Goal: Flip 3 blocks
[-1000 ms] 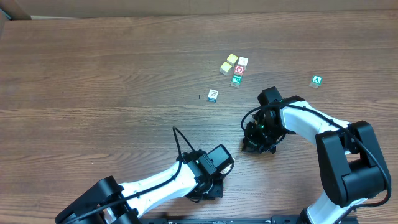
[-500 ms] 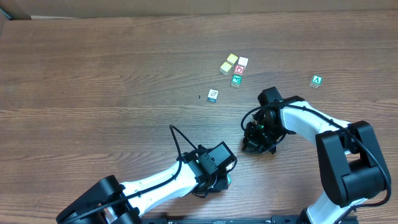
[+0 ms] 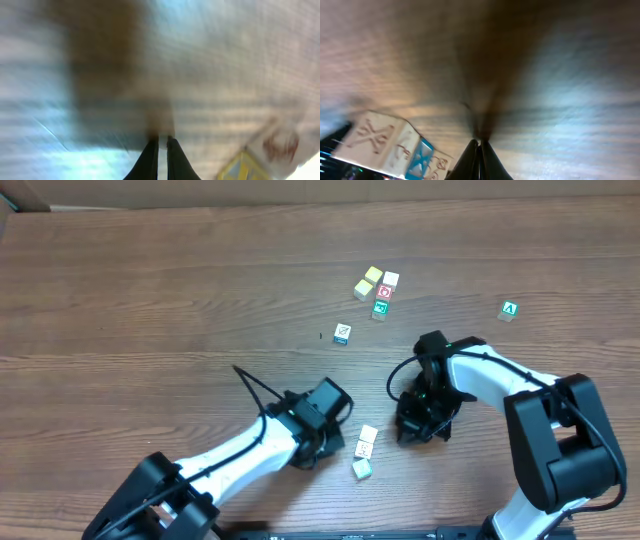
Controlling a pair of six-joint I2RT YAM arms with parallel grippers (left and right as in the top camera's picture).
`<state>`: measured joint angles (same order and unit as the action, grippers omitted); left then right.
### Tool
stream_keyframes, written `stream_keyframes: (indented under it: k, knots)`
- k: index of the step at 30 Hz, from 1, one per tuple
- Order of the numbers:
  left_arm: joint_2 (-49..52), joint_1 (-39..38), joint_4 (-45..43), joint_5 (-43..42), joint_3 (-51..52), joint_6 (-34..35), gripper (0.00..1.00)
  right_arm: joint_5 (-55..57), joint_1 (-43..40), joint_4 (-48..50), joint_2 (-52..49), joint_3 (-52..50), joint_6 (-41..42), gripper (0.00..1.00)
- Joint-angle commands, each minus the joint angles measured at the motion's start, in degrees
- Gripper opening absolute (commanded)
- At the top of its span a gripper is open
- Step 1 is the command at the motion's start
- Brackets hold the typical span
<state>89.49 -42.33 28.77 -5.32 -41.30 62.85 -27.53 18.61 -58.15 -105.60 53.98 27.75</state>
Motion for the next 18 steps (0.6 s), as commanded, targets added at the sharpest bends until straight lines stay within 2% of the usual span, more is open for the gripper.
stream_keyframes:
  k: [1, 3, 6, 8, 10, 13, 18]
  knots:
    - [1.2, 4.0, -0.4, 4.6, 1.1, 0.6, 0.04, 1.9, 3.5, 0.3, -1.0, -3.8, -0.7, 0.04]
    - [1.2, 6.1, -1.1, 4.4, 1.1, 0.6, 0.04, -0.4, 5.1, 1.1, -1.0, -5.9, -1.0, 0.04]
    - [1.2, 9.1, -1.3, 4.5, 1.1, 0.5, 0.04, -8.5, 7.2, 3.3, -1.0, -9.4, -6.1, 0.04]
    - [1.2, 11.1, -1.2, 4.7, 1.1, -0.5, 0.04, -6.8, 7.3, 2.5, -0.7, -9.8, -6.9, 0.04]
    - [1.2, 12.9, -1.1, 4.4, 1.1, -2.4, 0.04, -0.5, 6.9, 2.6, 1.7, -9.7, -3.4, 0.04]
    - [1.2, 13.8, -0.4, 5.0, 1.1, -4.4, 0.04, 2.7, 6.5, 1.2, 9.0, -8.5, -2.2, 0.04]
    - [1.2, 13.8, -0.2, 7.4, 1.1, -4.6, 0.04, 5.3, 7.3, -4.8, 27.1, -5.9, -1.5, 0.04]
